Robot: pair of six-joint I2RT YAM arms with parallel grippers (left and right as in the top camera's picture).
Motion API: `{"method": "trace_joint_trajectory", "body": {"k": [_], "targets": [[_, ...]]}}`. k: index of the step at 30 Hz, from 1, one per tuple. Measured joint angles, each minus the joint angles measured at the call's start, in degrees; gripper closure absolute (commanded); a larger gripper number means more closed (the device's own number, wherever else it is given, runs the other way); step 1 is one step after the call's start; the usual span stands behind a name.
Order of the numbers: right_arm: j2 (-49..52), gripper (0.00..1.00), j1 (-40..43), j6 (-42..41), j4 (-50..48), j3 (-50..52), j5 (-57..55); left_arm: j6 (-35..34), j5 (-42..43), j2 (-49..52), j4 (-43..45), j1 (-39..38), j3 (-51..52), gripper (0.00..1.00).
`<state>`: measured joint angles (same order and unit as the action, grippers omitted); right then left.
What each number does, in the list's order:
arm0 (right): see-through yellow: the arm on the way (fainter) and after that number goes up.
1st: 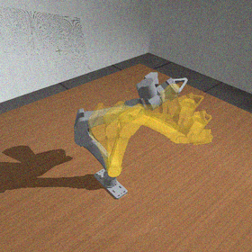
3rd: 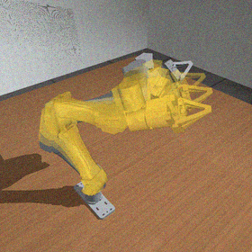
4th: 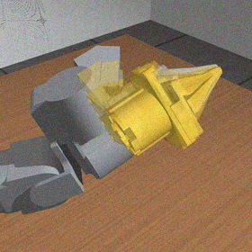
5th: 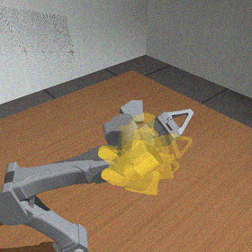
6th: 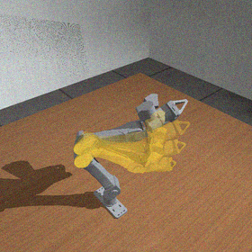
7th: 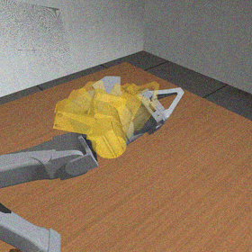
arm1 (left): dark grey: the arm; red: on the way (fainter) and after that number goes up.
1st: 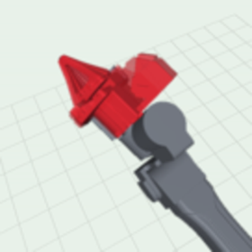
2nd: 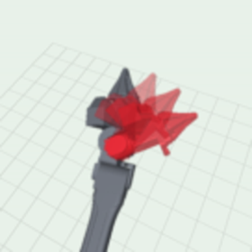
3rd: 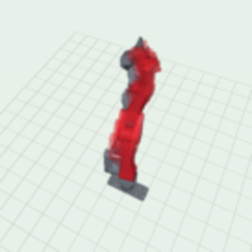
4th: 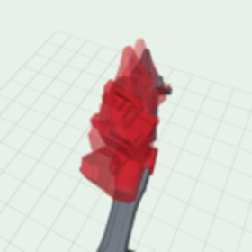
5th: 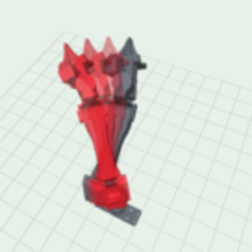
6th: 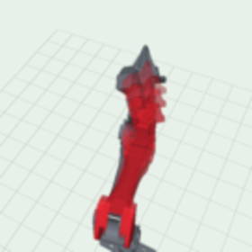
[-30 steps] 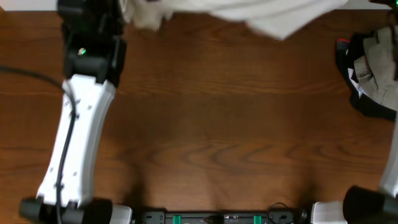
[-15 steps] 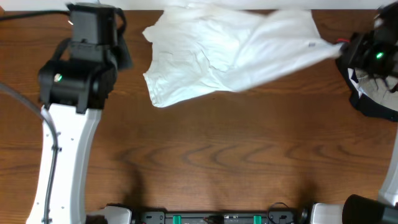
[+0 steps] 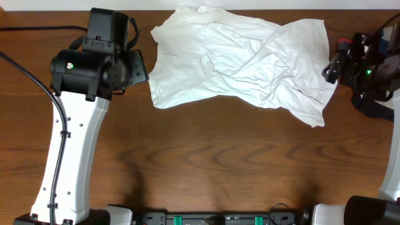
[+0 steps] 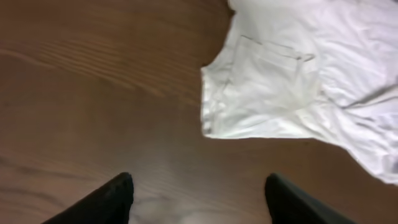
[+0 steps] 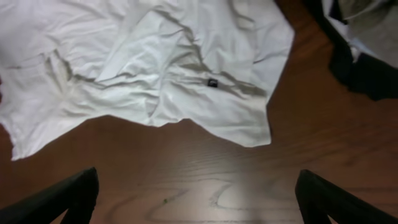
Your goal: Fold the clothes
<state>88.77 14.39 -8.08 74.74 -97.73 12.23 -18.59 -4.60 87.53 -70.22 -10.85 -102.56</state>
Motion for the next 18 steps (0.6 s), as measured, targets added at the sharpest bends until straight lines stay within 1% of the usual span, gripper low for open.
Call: {"method": "trace_joint_trajectory", "body": {"k": [2, 4, 6, 10, 18], "targets": [[0.00, 0.09, -0.02, -0.22, -0.48, 0.00, -0.33, 1.29, 1.75, 0.48, 1.64, -0.42, 1.11, 0.12], [0.00, 0.14, -0.02, -0.20, -0.61, 0.00, -0.50, 2.14, 3.02, 1.44, 3.30, -0.85, 2.38, 0.08], [0.00, 0.13, -0.04, -0.17, -0.61, 0.00, -0.59, 2.45, 3.85, 3.45, 4.96, -1.16, 3.78, 0.08], [0.00, 0.08, -0.72, -0.20, -0.63, 0.15, -0.68, 2.78, 4.74, 9.49, 6.54, -1.20, 5.31, 0.08], [0.00, 0.08, -1.18, 0.00, -0.72, 1.73, -0.70, 3.41, 5.57, 21.49, 7.30, -1.20, 5.75, 0.08]]}}
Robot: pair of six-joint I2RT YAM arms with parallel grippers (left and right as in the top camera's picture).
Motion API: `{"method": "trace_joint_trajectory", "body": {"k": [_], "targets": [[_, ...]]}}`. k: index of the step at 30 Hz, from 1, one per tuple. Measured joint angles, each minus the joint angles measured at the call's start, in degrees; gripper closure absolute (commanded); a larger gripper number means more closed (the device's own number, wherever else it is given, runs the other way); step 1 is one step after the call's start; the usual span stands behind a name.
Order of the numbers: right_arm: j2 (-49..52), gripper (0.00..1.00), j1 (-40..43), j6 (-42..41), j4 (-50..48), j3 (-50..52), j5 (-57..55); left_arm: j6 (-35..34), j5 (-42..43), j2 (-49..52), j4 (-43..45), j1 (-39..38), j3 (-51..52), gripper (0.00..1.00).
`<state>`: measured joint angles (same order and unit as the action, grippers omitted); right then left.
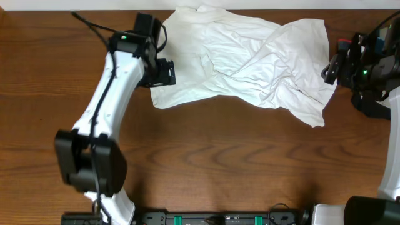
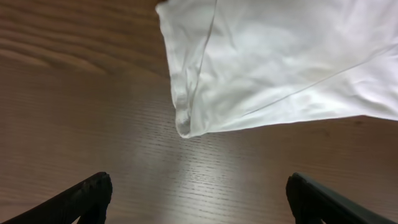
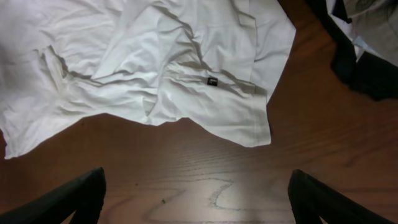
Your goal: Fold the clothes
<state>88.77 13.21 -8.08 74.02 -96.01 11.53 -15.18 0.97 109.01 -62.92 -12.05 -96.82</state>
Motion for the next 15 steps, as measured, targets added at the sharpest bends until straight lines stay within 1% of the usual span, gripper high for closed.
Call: {"method": "trace_joint_trajectory", "body": {"k": [7, 12, 15], "targets": [[0.00, 0.08, -0.68, 0.02, -1.75, 5.14, 0.00, -1.09, 0.15, 5.62, -0.13, 0.00, 0.02, 0.09], [0.00, 0.07, -0.92, 0.02, -3.06, 8.74, 0.02, -6.80, 0.17, 6.84, 0.44, 0.00, 0.81, 0.08], [0.00, 0.07, -0.92, 0.00, -3.78, 10.19, 0.33, -9.68, 0.17, 6.84, 2.73, 0.00, 2.12, 0.08]]}}
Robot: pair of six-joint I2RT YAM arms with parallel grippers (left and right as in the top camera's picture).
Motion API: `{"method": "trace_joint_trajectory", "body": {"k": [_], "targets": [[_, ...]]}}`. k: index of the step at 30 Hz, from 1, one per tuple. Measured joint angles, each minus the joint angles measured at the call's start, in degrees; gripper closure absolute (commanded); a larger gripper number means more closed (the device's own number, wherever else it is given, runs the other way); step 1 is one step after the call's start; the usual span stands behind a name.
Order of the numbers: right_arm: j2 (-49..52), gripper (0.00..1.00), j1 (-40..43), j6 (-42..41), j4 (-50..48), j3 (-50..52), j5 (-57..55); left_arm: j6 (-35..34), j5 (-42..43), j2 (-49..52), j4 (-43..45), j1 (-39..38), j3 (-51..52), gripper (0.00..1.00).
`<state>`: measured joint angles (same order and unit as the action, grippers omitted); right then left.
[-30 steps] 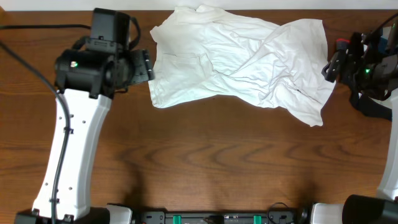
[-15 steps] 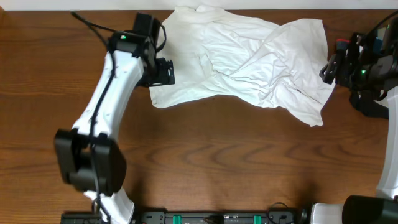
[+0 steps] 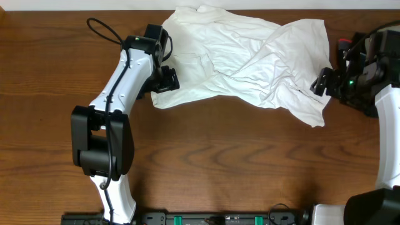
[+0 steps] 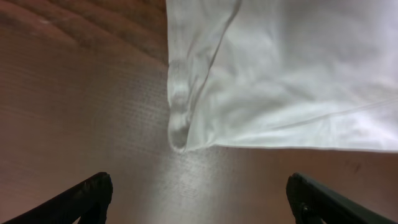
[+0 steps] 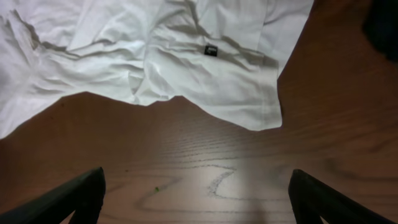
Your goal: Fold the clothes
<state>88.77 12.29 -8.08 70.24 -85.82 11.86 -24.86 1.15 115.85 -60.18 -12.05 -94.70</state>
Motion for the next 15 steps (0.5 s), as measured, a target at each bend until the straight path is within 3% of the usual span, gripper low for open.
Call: {"method": "trace_joint_trajectory", "body": {"k": [15], "targets": [[0.00, 0.10, 0.00, -0.24, -0.11, 0.87, 1.42, -3.82, 4.09, 0.00, 8.48, 0.33, 9.22, 0.08]]}}
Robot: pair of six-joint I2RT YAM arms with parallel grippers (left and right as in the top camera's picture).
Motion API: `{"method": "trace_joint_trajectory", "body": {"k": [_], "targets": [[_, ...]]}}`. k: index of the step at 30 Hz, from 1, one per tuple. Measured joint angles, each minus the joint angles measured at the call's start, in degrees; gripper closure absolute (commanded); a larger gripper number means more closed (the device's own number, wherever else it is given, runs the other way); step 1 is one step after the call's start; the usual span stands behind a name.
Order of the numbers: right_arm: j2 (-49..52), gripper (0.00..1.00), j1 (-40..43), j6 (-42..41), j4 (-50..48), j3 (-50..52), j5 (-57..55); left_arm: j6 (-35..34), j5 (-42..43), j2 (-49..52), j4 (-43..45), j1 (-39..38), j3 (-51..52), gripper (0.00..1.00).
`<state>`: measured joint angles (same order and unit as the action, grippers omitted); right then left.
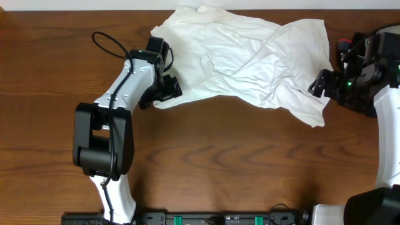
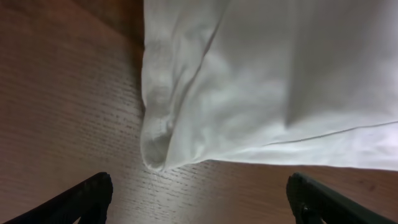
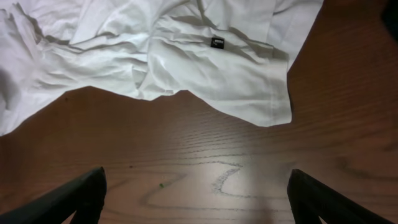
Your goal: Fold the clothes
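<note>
A crumpled white T-shirt [image 1: 244, 53] lies spread across the far middle of the wooden table. My left gripper [image 1: 160, 90] is open, low over the wood just off the shirt's front left corner [image 2: 155, 140], which fills the left wrist view close up. My right gripper [image 1: 320, 84] is open beside the shirt's right edge; the hem corner [image 3: 273, 109] with a small dark label [image 3: 217, 42] lies ahead of its fingers. Nothing is between either pair of fingers.
Dark and light clothing [image 1: 350, 47] sits at the table's far right, behind the right arm. A black cable [image 1: 106, 44] loops above the left arm. Bare wood [image 1: 219, 162] covers the front half of the table.
My left gripper is closer to the shirt's front left corner, which looms larger in the wrist view. My right gripper has edged nearer the right hem. Both remain open.
At first my left arm was high at the table's left, off the shirt, and my right gripper hovered by the right edge. Then the left arm was stretched out to the shirt's left corner. Both grippers have since come lower and closer to the shirt's corners, still open.
</note>
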<state>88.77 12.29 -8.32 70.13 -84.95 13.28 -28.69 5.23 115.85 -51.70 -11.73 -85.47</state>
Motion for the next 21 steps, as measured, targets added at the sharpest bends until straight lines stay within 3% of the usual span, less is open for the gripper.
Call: {"method": "trace_joint_trajectory", "body": {"k": [17, 21], "targets": [[0.00, 0.12, -0.33, -0.20, 0.37, 0.02, 1.51, -1.44, 1.38, 2.45, 2.95, 0.92, 0.70, 0.10], [0.00, 0.12, -0.33, -0.20, 0.31, 0.02, 1.53, -1.53, 1.75, 4.09, 3.06, 0.92, 0.70, 0.16]]}}
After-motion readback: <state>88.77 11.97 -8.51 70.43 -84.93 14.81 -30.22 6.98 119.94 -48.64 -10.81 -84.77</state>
